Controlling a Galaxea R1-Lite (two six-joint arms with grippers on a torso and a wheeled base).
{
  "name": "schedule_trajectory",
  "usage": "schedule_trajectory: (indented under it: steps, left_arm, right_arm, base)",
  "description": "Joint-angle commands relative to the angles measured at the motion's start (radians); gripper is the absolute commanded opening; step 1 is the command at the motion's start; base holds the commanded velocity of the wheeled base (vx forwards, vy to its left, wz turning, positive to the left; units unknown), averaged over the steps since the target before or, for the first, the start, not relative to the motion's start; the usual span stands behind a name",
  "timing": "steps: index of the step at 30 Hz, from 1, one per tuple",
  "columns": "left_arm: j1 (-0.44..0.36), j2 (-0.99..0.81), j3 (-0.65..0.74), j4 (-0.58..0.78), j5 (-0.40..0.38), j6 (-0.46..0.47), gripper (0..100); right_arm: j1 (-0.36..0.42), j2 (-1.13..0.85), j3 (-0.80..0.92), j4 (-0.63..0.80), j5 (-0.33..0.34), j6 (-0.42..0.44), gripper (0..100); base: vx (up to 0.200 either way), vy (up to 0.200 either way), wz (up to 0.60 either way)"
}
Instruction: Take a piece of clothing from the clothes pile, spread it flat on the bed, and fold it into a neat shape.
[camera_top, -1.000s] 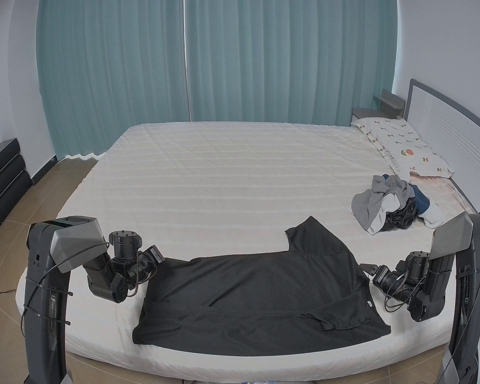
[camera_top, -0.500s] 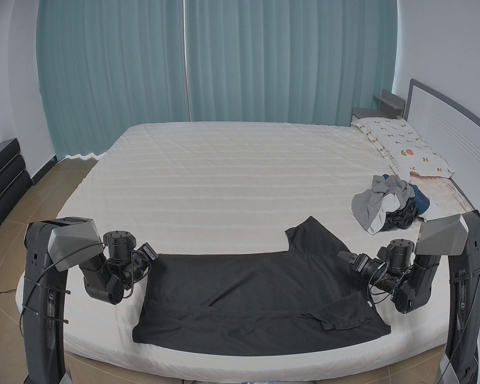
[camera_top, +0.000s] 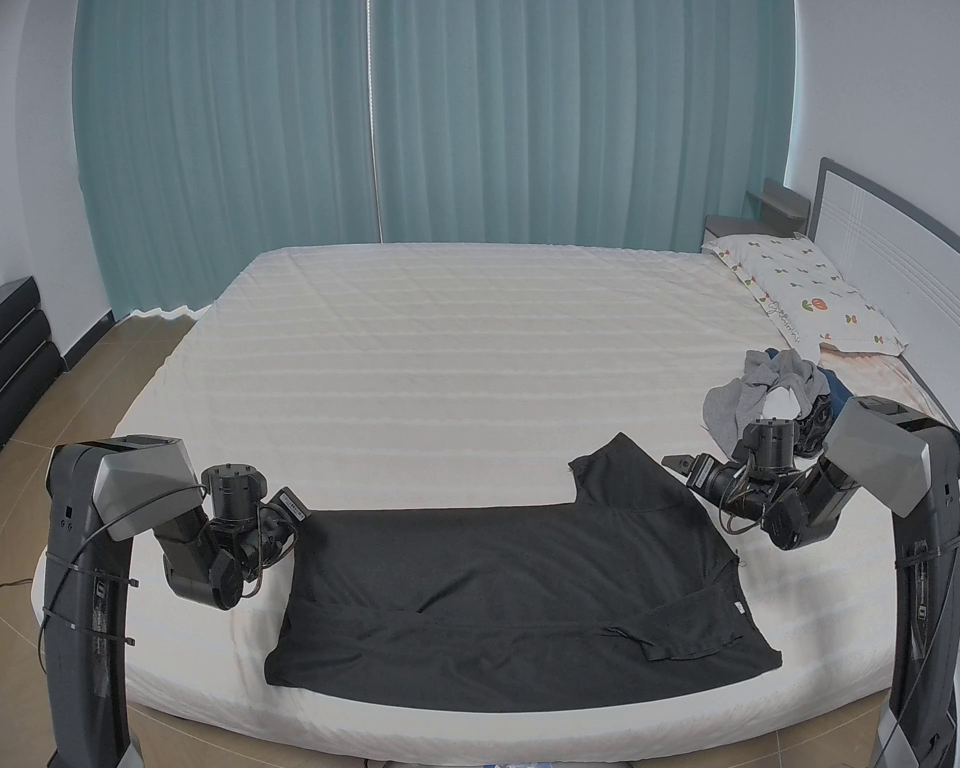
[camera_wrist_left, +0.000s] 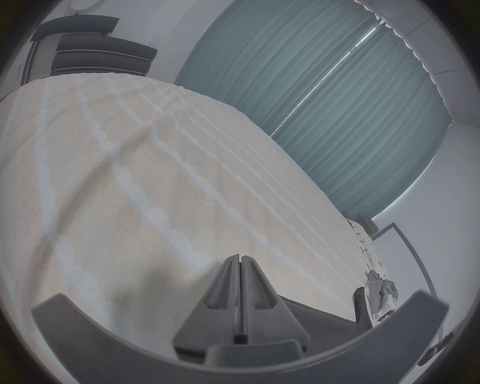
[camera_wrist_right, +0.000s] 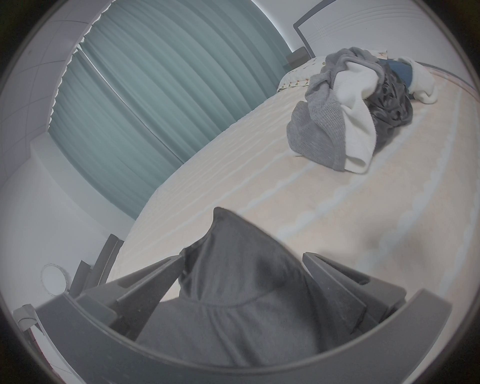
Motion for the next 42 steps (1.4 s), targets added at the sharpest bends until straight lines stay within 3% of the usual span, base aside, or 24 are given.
schedule_trajectory:
  steps: [1, 19, 20, 33, 37, 42]
  left_arm:
    - [-0.001, 0.000, 0.004, 0.000, -0.001, -0.007, 0]
    - [-0.001, 0.002, 0.002, 0.000, -0.001, -0.007, 0]
    - [-0.001, 0.002, 0.002, 0.000, -0.001, -0.007, 0]
    - [-0.001, -0.001, -0.007, 0.000, -0.002, -0.007, 0]
    - [0.001, -0.009, -0.006, 0.000, -0.001, -0.009, 0]
    - [0.005, -0.027, -0.001, -0.003, -0.001, -0.007, 0]
  right_arm:
    - [-0.011, 0.089, -0.187, 0.133, -0.009, -0.019, 100]
    - [-0.007, 0.161, -0.257, 0.170, 0.000, -0.033, 100]
    - [-0.007, 0.161, -0.254, 0.169, 0.002, -0.033, 0]
    - [-0.036, 0.101, -0.190, 0.155, 0.010, -0.022, 0]
    - [-0.057, 0.040, -0.130, 0.127, 0.060, -0.018, 0]
    - [-0.071, 0.005, -0.092, 0.074, 0.072, -0.016, 0]
  base:
    - [0.000, 0.000, 0.00]
    - [0.000, 0.000, 0.00]
    - [0.000, 0.000, 0.00]
    - [0.000, 0.000, 0.00]
    - [0.000, 0.000, 0.00]
    - [0.000, 0.000, 0.00]
